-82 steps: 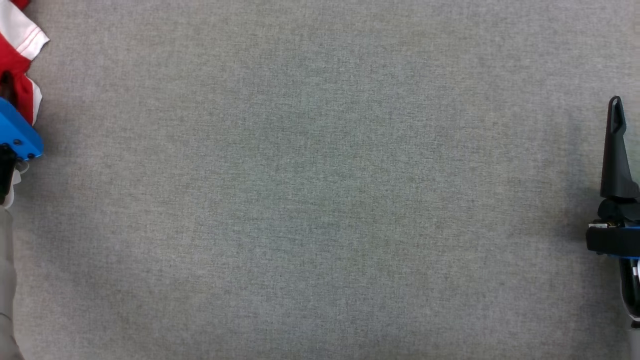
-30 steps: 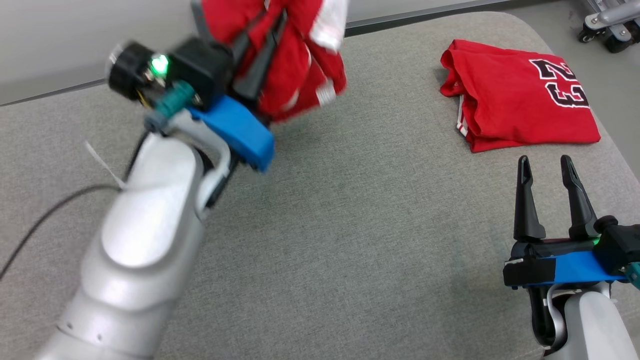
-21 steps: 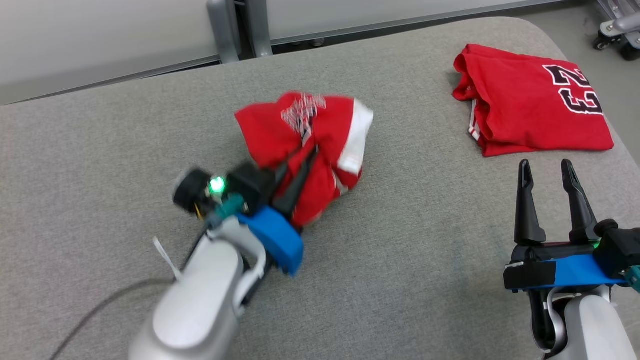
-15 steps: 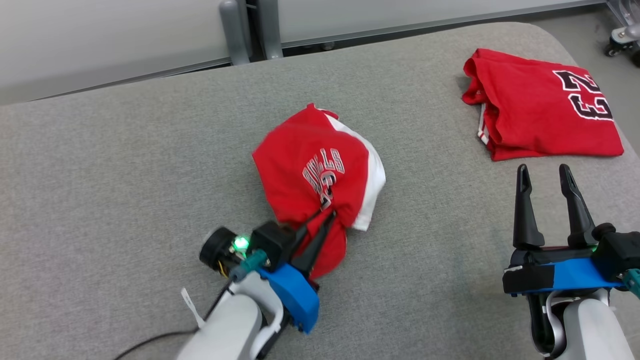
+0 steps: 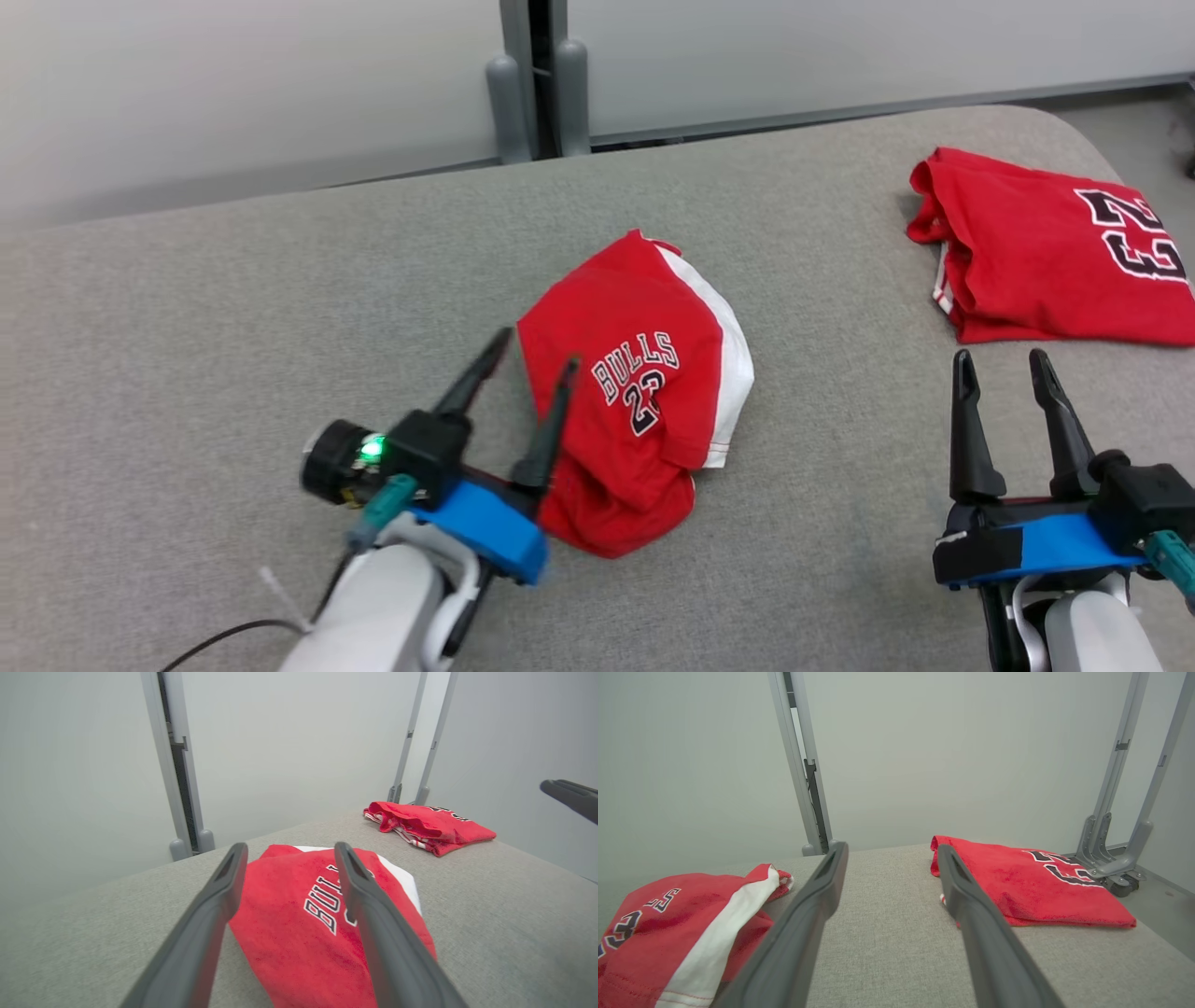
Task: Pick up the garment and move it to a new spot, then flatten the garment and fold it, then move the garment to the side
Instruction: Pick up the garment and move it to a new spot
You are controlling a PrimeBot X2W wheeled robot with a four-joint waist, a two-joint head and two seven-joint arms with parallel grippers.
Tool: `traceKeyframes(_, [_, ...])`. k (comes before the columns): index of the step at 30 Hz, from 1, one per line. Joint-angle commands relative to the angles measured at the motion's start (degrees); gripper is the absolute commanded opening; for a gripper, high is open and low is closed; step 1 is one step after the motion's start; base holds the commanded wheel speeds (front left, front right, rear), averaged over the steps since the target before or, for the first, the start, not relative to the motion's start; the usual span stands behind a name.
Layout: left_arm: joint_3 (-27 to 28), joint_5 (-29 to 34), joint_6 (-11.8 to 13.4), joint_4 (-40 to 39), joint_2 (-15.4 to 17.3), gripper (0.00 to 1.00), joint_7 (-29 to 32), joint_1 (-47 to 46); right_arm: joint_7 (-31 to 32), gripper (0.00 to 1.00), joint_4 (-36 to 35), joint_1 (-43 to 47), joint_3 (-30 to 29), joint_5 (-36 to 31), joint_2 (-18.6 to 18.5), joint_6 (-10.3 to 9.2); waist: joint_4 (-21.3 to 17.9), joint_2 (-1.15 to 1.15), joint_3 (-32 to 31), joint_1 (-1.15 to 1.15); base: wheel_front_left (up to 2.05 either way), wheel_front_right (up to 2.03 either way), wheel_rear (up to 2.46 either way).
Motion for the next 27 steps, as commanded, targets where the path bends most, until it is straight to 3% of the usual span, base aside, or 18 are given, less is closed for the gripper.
traceKeyframes(1, [2.03,0.11,1.64,-1.53,1.52,1.00,-0.61,1.79,-0.06,1.00,0.08,1.06,0.01,-0.49,0.09,-0.02,1.39,0.00,-1.35,0.00,0.00,0.00,0.00])
traceKeyframes(4, [3.96,0.18,2.69,-2.88,2.82,1.00,-0.87,2.83,-0.05,1.00,0.17,1.43,0.01,-0.57,0.08,-0.02,2.05,0.00,-1.83,0.00,0.00,0.00,0.00])
traceKeyframes(12, [15.27,0.90,6.18,-11.71,6.18,1.00,-0.90,10.87,-0.05,1.00,0.57,2.52,0.09,-0.53,0.08,-0.02,4.44,0.00,-3.44,0.00,0.00,0.00,0.00])
traceKeyframes(19, [23.07,2.88,5.49,-15.25,5.92,1.00,-0.90,19.23,-0.05,1.00,1.46,3.92,0.36,-0.34,0.07,-0.02,6.11,0.00,-5.60,0.00,0.00,0.00,0.00])
traceKeyframes(27, [27.04,5.07,2.80,-15.01,2.80,1.00,-0.90,24.60,-0.05,1.00,3.14,6.23,1.76,0.16,0.07,-0.02,7.34,0.00,-7.52,0.00,0.00,0.00,0.00])
